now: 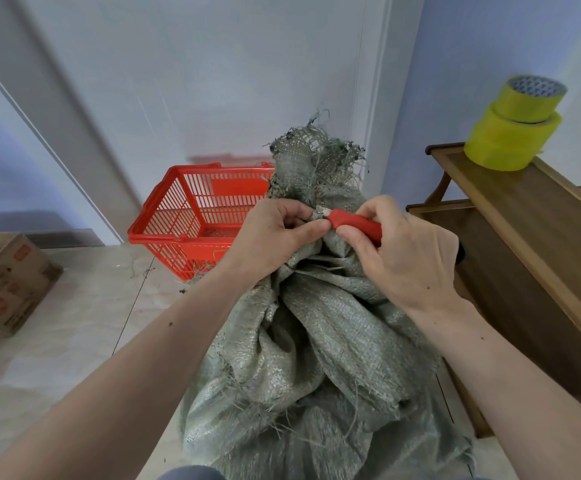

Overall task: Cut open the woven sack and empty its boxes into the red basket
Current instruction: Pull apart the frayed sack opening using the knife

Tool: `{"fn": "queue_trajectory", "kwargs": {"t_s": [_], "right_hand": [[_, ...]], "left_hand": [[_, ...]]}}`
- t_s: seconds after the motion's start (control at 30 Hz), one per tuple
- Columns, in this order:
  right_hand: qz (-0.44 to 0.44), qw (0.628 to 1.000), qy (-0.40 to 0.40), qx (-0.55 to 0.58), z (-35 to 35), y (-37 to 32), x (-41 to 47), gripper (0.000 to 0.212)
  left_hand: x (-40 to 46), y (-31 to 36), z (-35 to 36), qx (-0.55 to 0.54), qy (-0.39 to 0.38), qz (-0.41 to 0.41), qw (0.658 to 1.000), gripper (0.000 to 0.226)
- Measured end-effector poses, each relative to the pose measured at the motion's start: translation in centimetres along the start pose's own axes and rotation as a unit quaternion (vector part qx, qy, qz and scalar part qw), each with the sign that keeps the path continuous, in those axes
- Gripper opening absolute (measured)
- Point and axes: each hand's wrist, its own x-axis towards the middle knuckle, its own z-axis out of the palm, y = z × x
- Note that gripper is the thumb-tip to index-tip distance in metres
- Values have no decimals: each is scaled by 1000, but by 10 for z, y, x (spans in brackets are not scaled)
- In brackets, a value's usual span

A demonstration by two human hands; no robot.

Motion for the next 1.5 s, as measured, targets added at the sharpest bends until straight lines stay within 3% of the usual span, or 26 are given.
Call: {"fn": "queue_trajectory", "kwargs": {"t_s": [0.33,0.47,0.53,0.6,0.7,0.77,0.9,0.97,1.0,1.07,1.2,1.37,1.5], "right_hand": [[-23,1000,-8,20,-2,5,6,31],[51,996,-42,55,1,-4,0,31],[163,983,-11,86,-13,8,21,37],[228,971,20,68,-33,28,50,43],[179,976,-121,13,-19,23,47,39],[174,959,-211,68,3,7,26,39],[176,906,-336,190,25,-7,10,59],[156,908,-331,205,34,-10,10,40],[163,909,-319,214,37,-9,9,36],[175,910,-299,228,39,-2,9,41],[153,920,-292,210,36,8,14,48],[137,918,-305,215,33,12,21,45],[151,920,-310,183,28,14,24,39]], "left_hand": [[0,6,-9,46,-53,-3,997,23],[5,2,-12,102,-67,-19,992,21],[-8,-19,-13,249,-139,-58,957,16],[-33,-49,-13,308,-165,-123,929,18],[-34,-69,-20,214,-56,-119,968,18],[-22,-57,-22,149,-52,-97,983,15],[-20,-41,-19,82,-55,-64,993,12],[-22,-38,-22,55,-51,-49,996,6],[-21,-40,-25,40,-38,-43,998,15],[-21,-46,-34,39,-14,-32,999,29],[-23,-51,-44,163,3,6,987,8],[-22,-46,-40,195,43,16,980,12],[-23,-40,-37,112,-23,-25,993,8]]}}
